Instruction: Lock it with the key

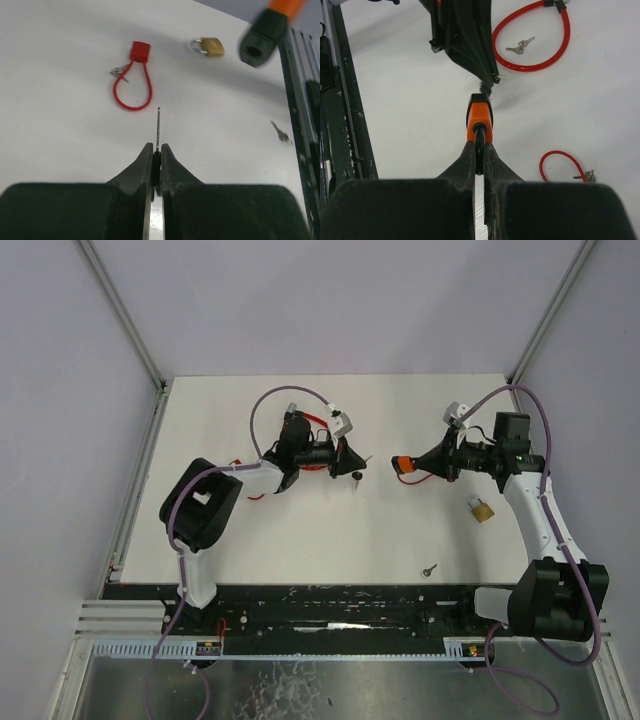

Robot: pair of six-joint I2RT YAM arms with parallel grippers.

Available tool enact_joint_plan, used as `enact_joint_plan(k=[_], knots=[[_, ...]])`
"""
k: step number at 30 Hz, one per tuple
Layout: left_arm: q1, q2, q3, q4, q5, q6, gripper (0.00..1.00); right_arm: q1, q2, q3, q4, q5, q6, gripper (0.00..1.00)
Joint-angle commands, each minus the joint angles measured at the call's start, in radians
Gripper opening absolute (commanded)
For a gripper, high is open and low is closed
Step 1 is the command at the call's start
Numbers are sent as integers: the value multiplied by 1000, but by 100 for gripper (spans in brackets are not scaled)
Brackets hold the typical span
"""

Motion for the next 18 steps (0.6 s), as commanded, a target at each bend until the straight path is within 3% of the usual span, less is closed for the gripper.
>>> enact_joint_plan(k=[1, 5, 13, 18], knots=[[-6, 70, 64, 133, -240, -273, 0, -3, -7, -20, 165, -39, 159, 0], [-34, 119, 90, 164, -383, -349, 0, -3, 6, -27, 192, -30, 199, 0], [-65, 241, 251, -28, -677, -482, 0, -3, 11, -41, 227, -9, 232, 0], [-64, 290, 320, -88, -740, -521, 0, -3, 18, -44, 236, -5, 243, 0]])
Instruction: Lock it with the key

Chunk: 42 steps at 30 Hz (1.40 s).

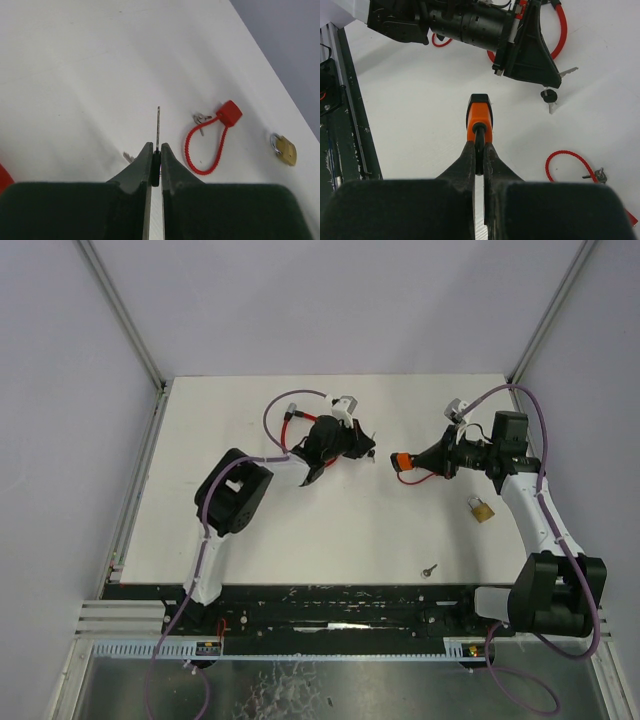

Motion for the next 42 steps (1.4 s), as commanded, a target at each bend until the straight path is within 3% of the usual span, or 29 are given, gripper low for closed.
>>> enact_joint_plan(k=[1, 9, 13, 17, 22, 29, 33, 38, 42], knots=[[5, 40, 70, -63, -125, -71, 0, -2, -1, 5, 66, -17, 34, 0], [4, 126, 207, -161, -172, -80, 5, -2, 21, 6, 74, -8, 53, 0], [4, 143, 245, -190, -185, -65, 26, -3, 30, 4, 80, -8, 60, 0], [4, 110, 235, -208, -230, -13, 40, -4, 46, 5, 79, -8, 65, 0], [6, -48, 86, -128, -161, 132, 44, -9, 69, 4, 109, 5, 106, 0], [25, -324, -264, 118, -5, 382, 51, -21, 124, -12, 212, 0, 237, 0], [51, -408, -438, 313, 60, 411, 69, -22, 159, -7, 253, 11, 292, 0], [96, -392, -519, 531, 121, 291, 98, -22, 235, 26, 304, 20, 375, 1], [116, -384, -521, 521, 122, 281, 100, -21, 339, 108, 272, 35, 389, 1]])
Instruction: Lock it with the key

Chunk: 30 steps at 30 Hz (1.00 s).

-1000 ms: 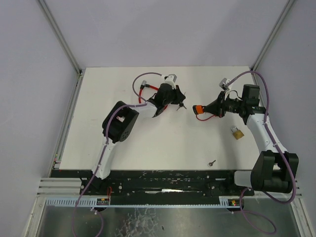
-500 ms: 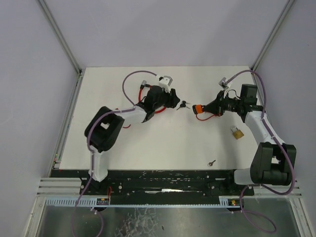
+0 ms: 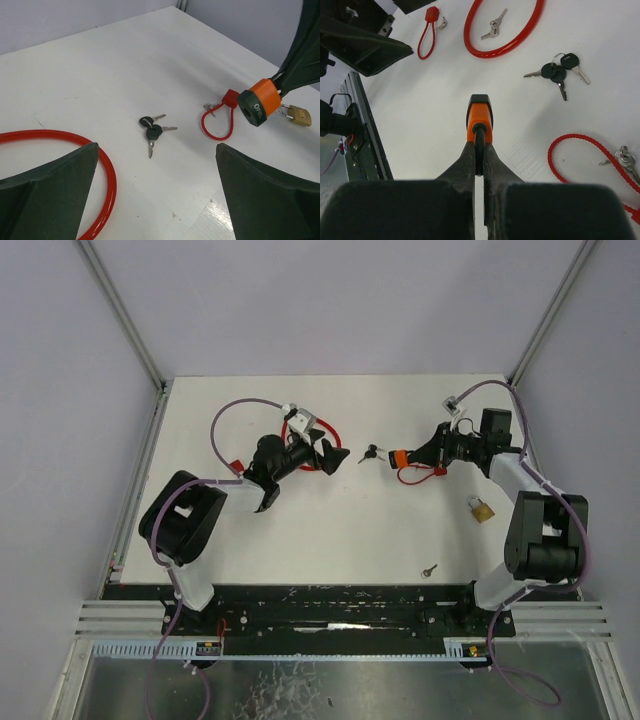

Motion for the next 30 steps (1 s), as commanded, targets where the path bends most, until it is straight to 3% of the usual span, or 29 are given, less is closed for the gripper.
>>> enact_joint_plan(k=[1, 14, 28, 30], knots=[[17, -4, -6, 143, 15, -4, 100, -3, 103, 130, 33, -1, 65, 1], [17, -36, -28, 92, -51, 84, 100, -2, 530, 544, -163, 80, 82, 2], [17, -32, -22, 91, -16, 84, 100, 35, 712, 726, -322, 56, 34, 6], [17, -32, -22, 91, -13, 84, 100, 58, 728, 751, -363, 63, 10, 12]])
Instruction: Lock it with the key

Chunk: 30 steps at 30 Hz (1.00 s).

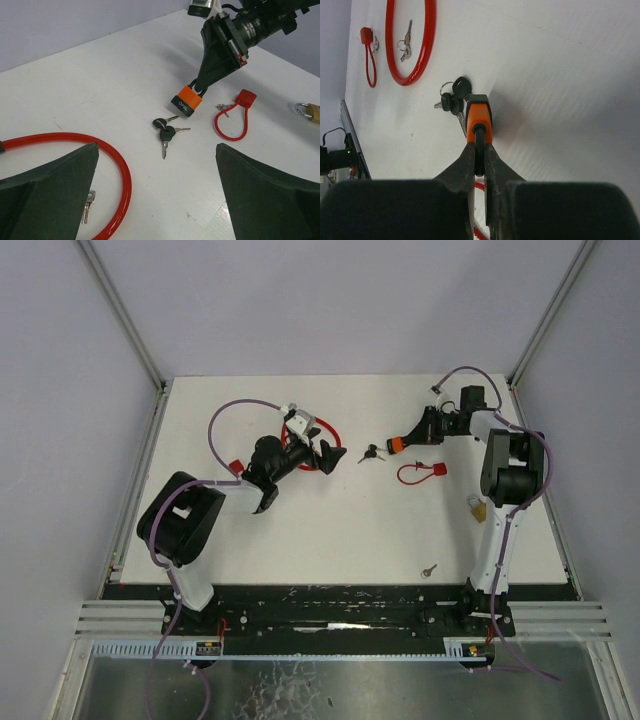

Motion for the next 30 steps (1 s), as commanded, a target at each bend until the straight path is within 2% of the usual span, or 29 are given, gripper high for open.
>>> enact_joint_plan(k=[1, 3, 4, 5, 7, 9, 15, 20, 25, 30], knots=[[0, -26, -5, 57, 14, 26, 100, 59, 19, 103, -118, -29, -61, 17], [0, -31, -9, 61, 13, 28, 100, 80, 19, 128, -168, 25, -96, 31], [-1, -35, -15, 68, 14, 31, 100, 86, 15, 141, -193, 61, -113, 45], [-1, -40, -21, 76, 11, 33, 100, 89, 6, 154, -221, 112, -132, 54], [-1, -58, -37, 84, 5, 44, 100, 88, -29, 155, -231, 218, -151, 66], [-5, -82, -51, 86, -6, 58, 100, 88, -77, 148, -240, 332, -199, 74], [-28, -182, -72, 11, -64, 83, 100, 86, -283, 23, -194, 456, -317, 80], [-43, -298, -56, -157, -103, 106, 100, 86, -545, -183, -72, 370, -397, 79], [-44, -353, -7, -321, -98, 107, 100, 86, -752, -291, -19, 301, -441, 80], [-43, -381, 18, -398, -82, 84, 100, 57, -904, -381, 35, 274, -438, 89]])
